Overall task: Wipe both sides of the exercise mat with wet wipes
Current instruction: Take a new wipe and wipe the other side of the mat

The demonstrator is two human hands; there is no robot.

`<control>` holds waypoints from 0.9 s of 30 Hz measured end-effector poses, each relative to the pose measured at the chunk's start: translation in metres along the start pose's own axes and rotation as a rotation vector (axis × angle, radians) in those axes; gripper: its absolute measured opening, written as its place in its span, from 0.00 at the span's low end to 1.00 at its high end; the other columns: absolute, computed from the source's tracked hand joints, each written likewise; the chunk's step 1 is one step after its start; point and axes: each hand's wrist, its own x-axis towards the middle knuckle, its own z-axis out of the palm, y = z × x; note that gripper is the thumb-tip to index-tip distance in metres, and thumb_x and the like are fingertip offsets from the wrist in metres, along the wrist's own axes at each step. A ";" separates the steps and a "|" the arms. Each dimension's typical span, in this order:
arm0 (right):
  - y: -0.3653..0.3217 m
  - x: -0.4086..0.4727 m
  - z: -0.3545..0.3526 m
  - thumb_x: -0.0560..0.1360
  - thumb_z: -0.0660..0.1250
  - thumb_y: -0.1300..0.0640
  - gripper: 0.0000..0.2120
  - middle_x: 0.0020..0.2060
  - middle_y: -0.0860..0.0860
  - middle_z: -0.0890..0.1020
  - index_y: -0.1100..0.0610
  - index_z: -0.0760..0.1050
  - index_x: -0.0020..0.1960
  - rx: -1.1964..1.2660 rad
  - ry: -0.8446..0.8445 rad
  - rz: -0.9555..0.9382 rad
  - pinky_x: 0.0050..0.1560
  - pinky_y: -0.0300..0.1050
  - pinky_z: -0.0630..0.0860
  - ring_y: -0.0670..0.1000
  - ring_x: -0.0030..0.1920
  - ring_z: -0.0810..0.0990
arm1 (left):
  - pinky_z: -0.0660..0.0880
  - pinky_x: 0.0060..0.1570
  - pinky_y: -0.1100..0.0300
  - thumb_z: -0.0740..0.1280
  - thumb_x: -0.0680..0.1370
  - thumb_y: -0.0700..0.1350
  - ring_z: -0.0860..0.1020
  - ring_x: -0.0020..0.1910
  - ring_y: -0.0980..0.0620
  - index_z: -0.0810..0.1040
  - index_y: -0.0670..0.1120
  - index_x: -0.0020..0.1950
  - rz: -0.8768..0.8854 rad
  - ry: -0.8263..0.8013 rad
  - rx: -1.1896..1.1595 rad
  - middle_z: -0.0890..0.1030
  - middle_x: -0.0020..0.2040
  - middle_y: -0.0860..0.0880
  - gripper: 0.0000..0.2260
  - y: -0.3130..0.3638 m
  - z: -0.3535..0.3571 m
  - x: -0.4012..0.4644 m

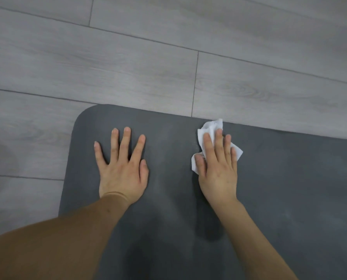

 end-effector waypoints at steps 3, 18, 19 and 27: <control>-0.001 0.014 -0.005 0.87 0.50 0.44 0.27 0.84 0.51 0.47 0.47 0.50 0.84 -0.042 0.032 0.114 0.81 0.63 0.47 0.57 0.84 0.43 | 0.46 0.74 0.28 0.50 0.80 0.55 0.45 0.82 0.40 0.56 0.52 0.83 0.008 -0.001 -0.015 0.52 0.83 0.44 0.29 0.001 -0.001 -0.001; 0.018 0.014 -0.001 0.87 0.45 0.45 0.28 0.84 0.49 0.43 0.49 0.44 0.85 -0.008 0.002 0.049 0.83 0.54 0.45 0.52 0.83 0.39 | 0.44 0.74 0.28 0.49 0.81 0.55 0.43 0.82 0.41 0.56 0.51 0.83 0.010 -0.029 -0.022 0.51 0.83 0.43 0.29 0.003 0.000 0.000; 0.013 0.017 0.001 0.87 0.45 0.46 0.28 0.84 0.50 0.43 0.49 0.44 0.85 -0.006 0.012 0.098 0.82 0.55 0.45 0.52 0.83 0.39 | 0.44 0.74 0.28 0.49 0.81 0.55 0.42 0.82 0.41 0.56 0.51 0.83 0.011 -0.029 -0.018 0.51 0.83 0.43 0.29 0.003 0.000 0.001; -0.073 0.052 0.018 0.86 0.44 0.46 0.30 0.84 0.53 0.43 0.55 0.43 0.85 -0.059 0.010 -0.107 0.82 0.55 0.40 0.57 0.83 0.39 | 0.44 0.75 0.29 0.51 0.80 0.54 0.45 0.82 0.42 0.58 0.52 0.82 0.008 0.022 -0.029 0.53 0.83 0.44 0.29 0.001 0.002 0.001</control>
